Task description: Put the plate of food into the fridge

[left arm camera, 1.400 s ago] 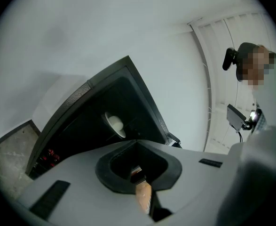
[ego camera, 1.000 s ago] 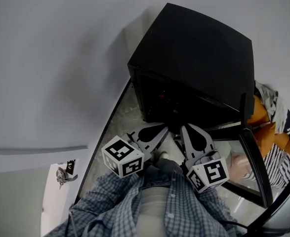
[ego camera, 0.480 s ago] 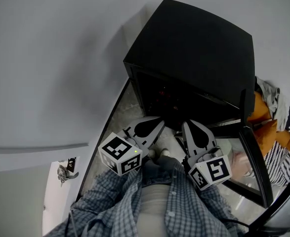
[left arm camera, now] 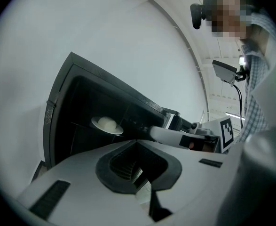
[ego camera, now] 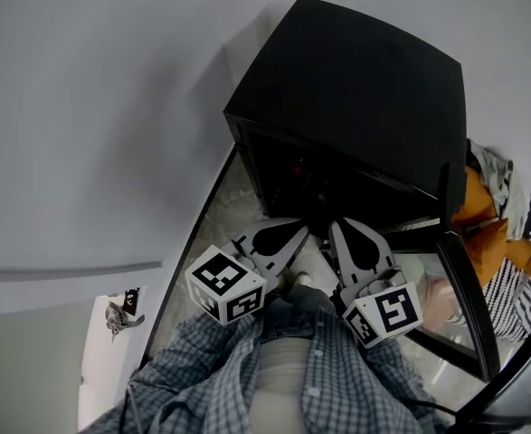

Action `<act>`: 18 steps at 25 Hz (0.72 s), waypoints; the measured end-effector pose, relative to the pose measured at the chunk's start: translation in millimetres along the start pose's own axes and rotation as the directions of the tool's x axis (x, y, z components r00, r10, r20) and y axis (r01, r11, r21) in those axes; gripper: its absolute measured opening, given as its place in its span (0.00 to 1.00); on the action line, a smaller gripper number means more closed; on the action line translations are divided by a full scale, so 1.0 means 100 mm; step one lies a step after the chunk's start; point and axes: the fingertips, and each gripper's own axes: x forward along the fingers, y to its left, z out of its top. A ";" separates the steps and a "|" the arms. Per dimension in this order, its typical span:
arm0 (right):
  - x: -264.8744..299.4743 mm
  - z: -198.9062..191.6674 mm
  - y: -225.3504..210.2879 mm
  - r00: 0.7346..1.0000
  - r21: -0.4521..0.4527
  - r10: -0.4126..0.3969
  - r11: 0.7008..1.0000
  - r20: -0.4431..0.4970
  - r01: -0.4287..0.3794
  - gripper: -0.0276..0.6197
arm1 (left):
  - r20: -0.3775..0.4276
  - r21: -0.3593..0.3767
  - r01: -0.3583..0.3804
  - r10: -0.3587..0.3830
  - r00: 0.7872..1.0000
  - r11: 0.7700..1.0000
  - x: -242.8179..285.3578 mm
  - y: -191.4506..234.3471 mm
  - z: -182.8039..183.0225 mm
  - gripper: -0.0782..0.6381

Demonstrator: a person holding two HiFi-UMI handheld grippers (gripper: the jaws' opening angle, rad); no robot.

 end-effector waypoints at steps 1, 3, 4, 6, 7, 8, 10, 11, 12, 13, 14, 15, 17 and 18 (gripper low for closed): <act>0.00 0.00 0.01 1.000 0.000 0.002 1.000 0.000 -0.002 0.05 | -0.001 -0.001 0.001 -0.001 1.000 1.000 0.00 0.00 0.00 0.12; 0.00 0.01 0.02 1.000 0.000 0.006 1.000 0.001 -0.006 0.05 | 0.000 -0.002 0.002 -0.002 1.000 1.000 0.00 0.00 0.00 0.12; 0.01 0.01 0.02 1.000 -0.001 0.007 1.000 0.001 -0.007 0.05 | 0.000 -0.002 0.002 -0.002 1.000 1.000 0.00 0.00 0.00 0.12; 0.01 0.01 0.03 1.000 -0.004 0.010 1.000 0.001 -0.010 0.05 | 0.002 -0.004 0.003 -0.003 1.000 1.000 0.00 0.00 0.00 0.12; 0.01 0.01 0.03 1.000 -0.004 0.010 1.000 0.000 -0.010 0.05 | 0.002 -0.004 0.003 -0.003 1.000 1.000 0.00 -0.01 0.00 0.12; 0.01 0.00 0.03 1.000 -0.004 0.011 1.000 -0.001 -0.011 0.05 | 0.001 -0.003 0.004 -0.004 1.000 1.000 0.00 -0.01 -0.01 0.12; 0.01 0.00 0.03 1.000 -0.003 0.011 1.000 -0.001 -0.011 0.05 | -0.001 -0.001 0.005 -0.005 1.000 1.000 0.00 -0.01 -0.01 0.12; 0.01 -0.01 0.02 1.000 -0.003 0.010 1.000 -0.002 -0.010 0.05 | -0.003 0.000 0.005 -0.005 1.000 1.000 -0.01 -0.01 -0.01 0.12; 0.01 -0.01 0.02 1.000 -0.003 0.008 1.000 -0.003 -0.008 0.05 | -0.004 -0.001 0.006 -0.006 1.000 1.000 -0.01 -0.02 -0.02 0.12; 0.01 -0.01 0.03 1.000 -0.004 0.007 1.000 -0.005 -0.007 0.05 | -0.004 -0.002 0.007 -0.007 1.000 1.000 -0.01 -0.02 -0.02 0.12; 0.00 -0.01 0.03 1.000 -0.004 0.006 1.000 -0.006 -0.006 0.05 | -0.004 -0.004 0.007 -0.007 1.000 1.000 -0.02 -0.02 -0.02 0.12; 0.01 -0.02 0.03 1.000 -0.004 0.005 1.000 -0.007 -0.005 0.05 | -0.004 -0.004 0.006 -0.006 1.000 1.000 -0.03 -0.01 -0.02 0.12; 0.02 -0.03 0.04 1.000 -0.003 0.005 1.000 -0.009 -0.005 0.05 | -0.003 -0.004 0.005 -0.005 1.000 1.000 -0.04 0.00 -0.01 0.12; 0.03 -0.03 0.05 1.000 -0.004 0.006 1.000 -0.010 -0.006 0.05 | -0.003 -0.004 0.005 -0.005 1.000 1.000 -0.03 0.00 -0.01 0.12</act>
